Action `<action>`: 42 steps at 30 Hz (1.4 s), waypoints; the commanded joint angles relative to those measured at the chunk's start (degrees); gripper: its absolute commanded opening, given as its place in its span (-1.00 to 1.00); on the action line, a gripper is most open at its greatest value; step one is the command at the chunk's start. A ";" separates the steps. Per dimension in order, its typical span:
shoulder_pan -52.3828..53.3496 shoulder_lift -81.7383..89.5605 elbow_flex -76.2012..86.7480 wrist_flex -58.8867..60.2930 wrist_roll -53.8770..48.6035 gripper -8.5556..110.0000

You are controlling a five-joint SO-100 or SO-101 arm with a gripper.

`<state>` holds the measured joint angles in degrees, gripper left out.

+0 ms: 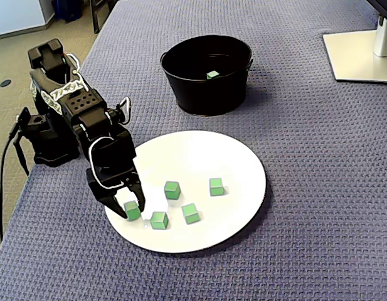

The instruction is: Pick up the items on the white plate and put them in the black container.

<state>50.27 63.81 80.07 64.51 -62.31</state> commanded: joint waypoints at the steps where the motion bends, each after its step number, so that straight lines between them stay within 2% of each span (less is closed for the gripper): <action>1: -0.70 8.17 2.29 -1.76 2.20 -0.86; 6: -3.69 18.19 1.58 2.02 5.71 -0.86; 11: -11.60 32.43 -5.71 8.53 14.33 -0.86; 16: -24.96 42.45 -19.07 12.74 24.70 -0.86; 21: -43.77 48.69 -24.26 6.42 30.32 -0.86; 25: -58.71 49.57 -18.11 -3.43 28.48 -0.86; 29: -67.59 48.08 -8.09 -10.81 27.60 -0.86; 35: -73.04 41.31 8.79 -20.65 30.50 -0.86; 42: -74.62 35.07 19.86 -24.87 31.38 -0.86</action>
<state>-23.55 99.93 96.77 42.71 -30.85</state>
